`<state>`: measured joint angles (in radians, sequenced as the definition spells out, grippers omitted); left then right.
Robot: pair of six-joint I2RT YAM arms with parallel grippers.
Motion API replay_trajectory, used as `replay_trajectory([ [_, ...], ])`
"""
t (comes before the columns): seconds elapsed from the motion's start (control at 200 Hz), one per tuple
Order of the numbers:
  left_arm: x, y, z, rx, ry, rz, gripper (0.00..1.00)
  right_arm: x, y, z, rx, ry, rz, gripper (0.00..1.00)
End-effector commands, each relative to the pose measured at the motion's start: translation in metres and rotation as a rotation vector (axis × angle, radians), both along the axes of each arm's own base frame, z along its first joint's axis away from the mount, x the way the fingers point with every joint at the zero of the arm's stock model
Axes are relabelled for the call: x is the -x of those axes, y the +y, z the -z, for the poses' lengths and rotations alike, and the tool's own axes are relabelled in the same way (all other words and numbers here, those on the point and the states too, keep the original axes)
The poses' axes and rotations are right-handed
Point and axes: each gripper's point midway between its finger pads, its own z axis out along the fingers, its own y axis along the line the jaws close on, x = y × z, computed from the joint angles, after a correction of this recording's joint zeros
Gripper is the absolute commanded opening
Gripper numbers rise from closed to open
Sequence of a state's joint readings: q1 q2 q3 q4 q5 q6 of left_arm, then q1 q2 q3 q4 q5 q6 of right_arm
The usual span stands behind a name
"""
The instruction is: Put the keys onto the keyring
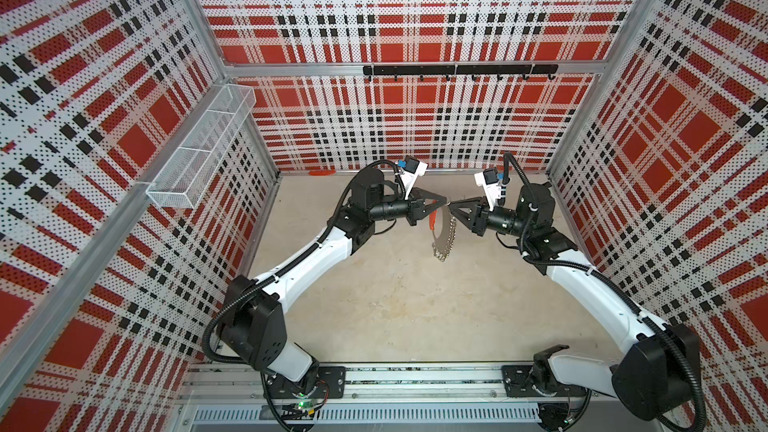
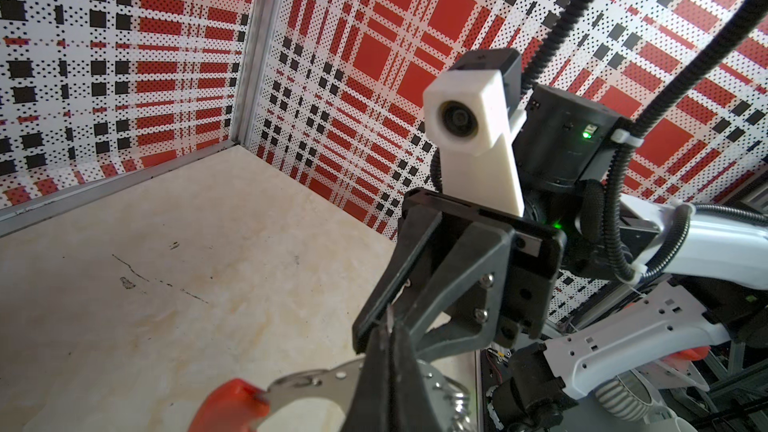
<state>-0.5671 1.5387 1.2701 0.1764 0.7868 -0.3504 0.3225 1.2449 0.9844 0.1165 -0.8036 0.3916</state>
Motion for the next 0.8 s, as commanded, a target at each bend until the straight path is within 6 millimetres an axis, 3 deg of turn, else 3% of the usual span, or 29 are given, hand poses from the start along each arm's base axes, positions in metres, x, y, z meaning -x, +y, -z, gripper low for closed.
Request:
replay_trajectory([
  [0.0, 0.008, 0.000, -0.017, 0.025, -0.048, 0.035, 0.00, 0.000, -0.013, -0.018, -0.012, -0.066, 0.043, 0.18],
  [0.11, 0.009, 0.000, -0.020, 0.033, -0.052, 0.037, 0.00, 0.001, -0.022, -0.023, -0.035, -0.071, 0.053, 0.20],
  [0.306, 0.010, -0.002, -0.020, 0.039, -0.049, 0.048, 0.00, 0.015, -0.016, -0.037, -0.120, -0.094, -0.022, 0.27],
  [0.792, 0.015, -0.008, -0.025, 0.046, -0.054, 0.066, 0.00, 0.013, -0.007, -0.030, -0.156, -0.042, -0.082, 0.16],
])
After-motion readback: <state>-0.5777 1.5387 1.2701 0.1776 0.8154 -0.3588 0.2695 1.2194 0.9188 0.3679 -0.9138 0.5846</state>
